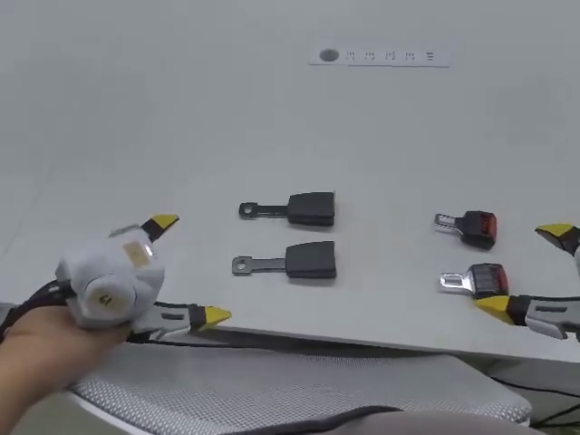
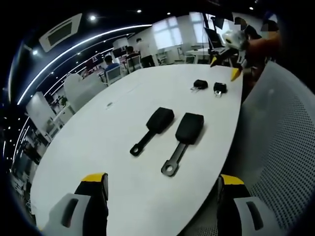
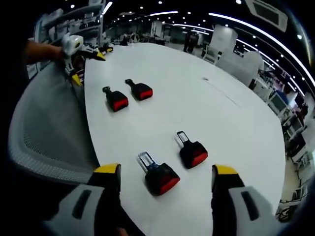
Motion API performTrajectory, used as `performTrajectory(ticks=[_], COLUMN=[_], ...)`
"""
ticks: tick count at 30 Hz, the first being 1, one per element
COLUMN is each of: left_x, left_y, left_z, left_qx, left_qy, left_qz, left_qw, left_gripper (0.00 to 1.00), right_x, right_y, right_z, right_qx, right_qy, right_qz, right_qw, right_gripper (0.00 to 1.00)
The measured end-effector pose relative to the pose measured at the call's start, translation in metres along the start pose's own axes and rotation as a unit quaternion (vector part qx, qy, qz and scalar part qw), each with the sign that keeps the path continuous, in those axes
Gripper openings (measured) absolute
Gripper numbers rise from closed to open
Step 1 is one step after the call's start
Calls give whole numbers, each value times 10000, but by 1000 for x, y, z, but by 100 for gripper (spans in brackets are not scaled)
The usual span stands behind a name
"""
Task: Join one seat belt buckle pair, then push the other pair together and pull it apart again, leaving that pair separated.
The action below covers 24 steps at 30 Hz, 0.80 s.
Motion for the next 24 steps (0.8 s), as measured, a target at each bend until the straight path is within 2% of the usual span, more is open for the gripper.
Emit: performTrajectory(ticks=[3,6,13,16,19,24], left_x=[0,0,3,7,12,21], left_y=[1,1,0,2,6,10], left_z=[1,4,-13,-17,-20,-29], left_qx=[154,344,532,622,625,602], left_qy=[-97,-268,-260,-346,-428,-399], left_qz=[128,256,460,579,785,867], left_qw=[9998,9987,9972,9958,9940,9936], left_gripper=[94,96,91,88,80,73], right_x=[0,1,4,3,3,5], right_y=[-2,-3,-3,-2,0,2], right_z=[-4,-5,-1,-1,0,0], right_qx=[-73,-235,-332,-378,-512,-709], right_qy=[99,86,-81,-126,-196,-297], right_qz=[-95,-173,-333,-375,-421,-578], right_qw=[9999,9995,9989,9985,9976,9954], right_gripper=[72,71,66,65,63,59])
Point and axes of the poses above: the centre of the closed fingertips' face, and the gripper's own axes: x roughly forward along the fingers, y roughly to its right, z roughly out of its underside, the point moved 9 cm from there along -x, roughly backward along the fingers, and after that the axes turned 5 degrees about -z, right-handed, at the moved point
